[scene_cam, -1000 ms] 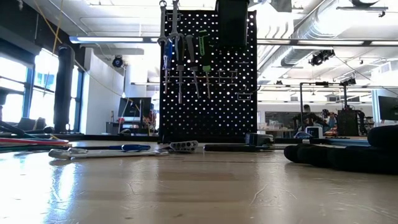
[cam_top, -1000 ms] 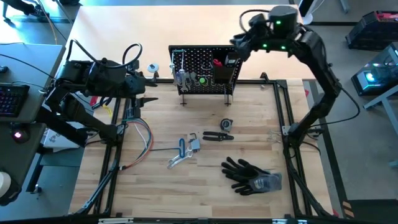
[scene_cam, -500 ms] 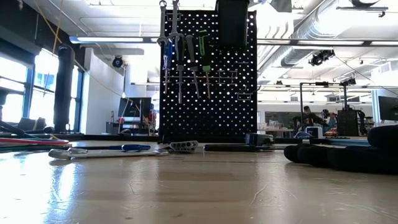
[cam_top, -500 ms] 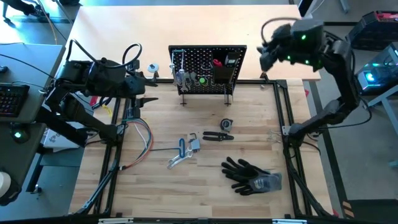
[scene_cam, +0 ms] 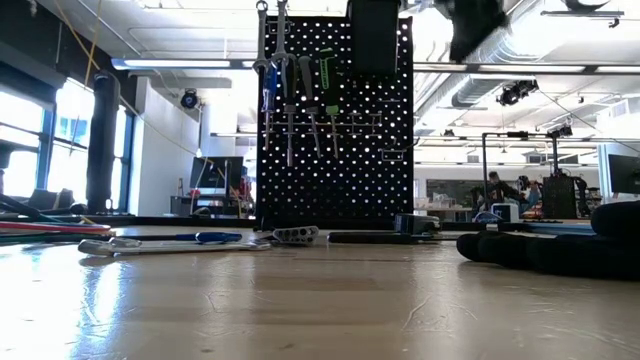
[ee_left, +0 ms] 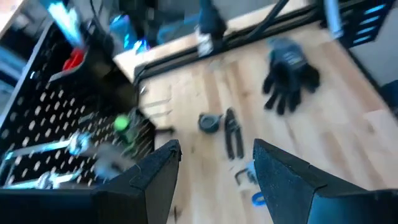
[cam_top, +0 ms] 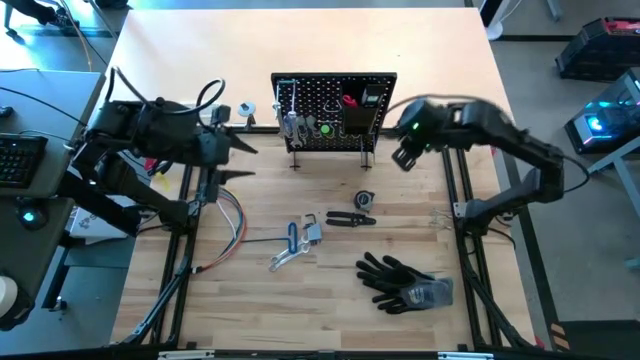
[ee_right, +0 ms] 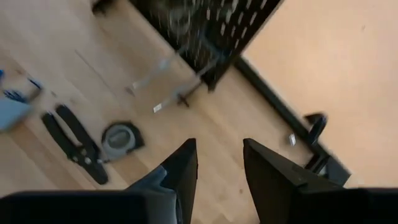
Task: Hang tools onto peg board
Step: Put the socket into the black bin on the peg board
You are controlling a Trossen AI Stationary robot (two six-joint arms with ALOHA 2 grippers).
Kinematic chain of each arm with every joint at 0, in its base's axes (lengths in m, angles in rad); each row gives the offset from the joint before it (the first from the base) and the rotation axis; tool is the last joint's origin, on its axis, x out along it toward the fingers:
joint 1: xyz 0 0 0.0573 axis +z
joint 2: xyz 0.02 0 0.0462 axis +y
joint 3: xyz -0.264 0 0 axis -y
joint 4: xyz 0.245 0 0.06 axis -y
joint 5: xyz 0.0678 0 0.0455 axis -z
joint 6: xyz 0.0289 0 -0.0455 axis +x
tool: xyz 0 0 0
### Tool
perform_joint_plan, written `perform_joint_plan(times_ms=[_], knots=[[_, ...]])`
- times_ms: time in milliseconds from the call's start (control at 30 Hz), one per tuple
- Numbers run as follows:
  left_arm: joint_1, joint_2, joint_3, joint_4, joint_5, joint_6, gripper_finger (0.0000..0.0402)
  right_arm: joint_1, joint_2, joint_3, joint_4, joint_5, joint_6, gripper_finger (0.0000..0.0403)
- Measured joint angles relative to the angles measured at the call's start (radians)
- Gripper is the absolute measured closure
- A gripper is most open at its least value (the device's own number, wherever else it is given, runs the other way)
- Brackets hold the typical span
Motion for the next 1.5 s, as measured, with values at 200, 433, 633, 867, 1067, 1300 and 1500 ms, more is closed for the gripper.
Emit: perform_joint_plan(times_ms=[200, 433, 633, 867, 1067, 1300, 1500], knots=[[-0.046, -0.006, 0.0, 0.014, -0.005, 0.028, 0.0204, 0.015, -0.087, -0.317, 0.145, -0.018, 0.098, 0.0278], [-0.057, -0.006, 0.0, 0.014, -0.007, 0.037, 0.0204, 0.028, -0.196, -0.67, 0.417, -0.016, 0.225, 0.0275], [-0.057, -0.006, 0.0, 0.015, -0.008, 0.037, 0.0204, 0.019, -0.228, -0.928, 0.68, 0.157, 0.325, 0.0226], [-0.057, -0.006, 0.0, 0.016, -0.009, 0.035, 0.0204, -0.067, -0.227, -1.138, 0.993, 0.371, 0.495, 0.0182], [-0.057, -0.006, 0.0, 0.017, -0.012, 0.036, 0.0204, -0.199, -0.226, -1.22, 1.156, 0.356, 0.603, 0.018], [-0.056, 0.006, 0.0, 0.016, -0.026, 0.044, 0.0204, -0.327, -0.223, -1.226, 1.244, 0.307, 0.544, 0.018], [-0.056, 0.012, 0.0, 0.016, -0.026, 0.043, 0.0204, -0.43, -0.141, -1.226, 1.369, 0.194, 0.459, 0.018]])
